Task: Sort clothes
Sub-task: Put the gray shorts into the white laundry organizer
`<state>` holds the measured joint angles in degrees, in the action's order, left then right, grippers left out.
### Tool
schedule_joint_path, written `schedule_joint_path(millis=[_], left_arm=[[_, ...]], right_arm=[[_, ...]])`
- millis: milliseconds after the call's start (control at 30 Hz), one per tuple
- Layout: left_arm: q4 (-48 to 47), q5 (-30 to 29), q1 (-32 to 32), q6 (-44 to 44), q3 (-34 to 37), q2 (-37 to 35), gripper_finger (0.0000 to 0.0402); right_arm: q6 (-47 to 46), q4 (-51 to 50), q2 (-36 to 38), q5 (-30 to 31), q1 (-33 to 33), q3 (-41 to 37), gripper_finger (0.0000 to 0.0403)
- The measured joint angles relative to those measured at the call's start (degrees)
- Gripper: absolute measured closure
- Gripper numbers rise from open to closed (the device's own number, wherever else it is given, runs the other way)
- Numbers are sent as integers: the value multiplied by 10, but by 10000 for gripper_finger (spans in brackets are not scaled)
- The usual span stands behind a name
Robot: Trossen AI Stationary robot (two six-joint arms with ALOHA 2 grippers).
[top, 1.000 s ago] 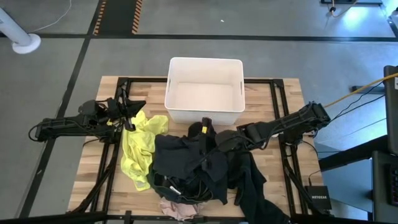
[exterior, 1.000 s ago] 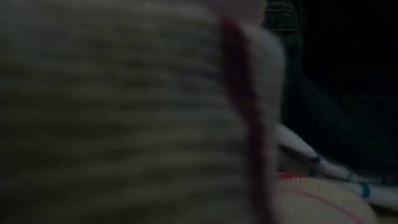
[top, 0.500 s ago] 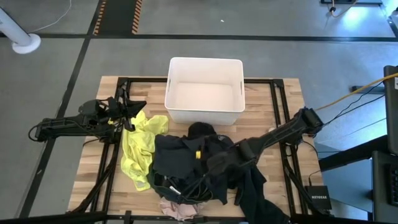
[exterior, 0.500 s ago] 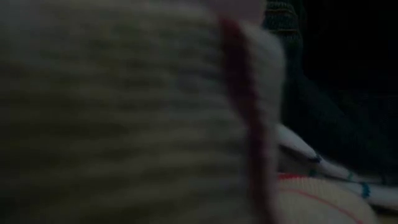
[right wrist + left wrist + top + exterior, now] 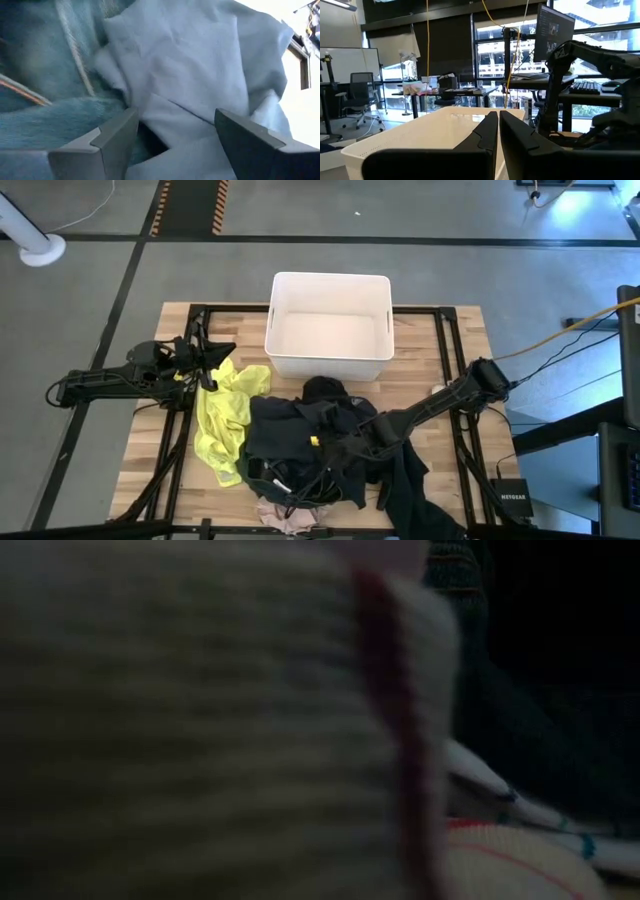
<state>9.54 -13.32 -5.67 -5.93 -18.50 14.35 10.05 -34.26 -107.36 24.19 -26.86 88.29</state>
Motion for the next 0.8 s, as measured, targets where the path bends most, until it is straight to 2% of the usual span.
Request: schedule_joint_path(millis=[200,367,500,800], left_arm=[[0,0,0,1,0,0,389],[-1,0,0,2,0,0,389],[0,0,0,0,0,0,389],[0,0,0,-9,0,0,389]], right_arm=[[16,-46,2,31,-32,58,123],[22,-94,-3,70,-39,51,123],[25,-89,-20,112,-27,30,123],[25,-70,-34,133,25,29,123]])
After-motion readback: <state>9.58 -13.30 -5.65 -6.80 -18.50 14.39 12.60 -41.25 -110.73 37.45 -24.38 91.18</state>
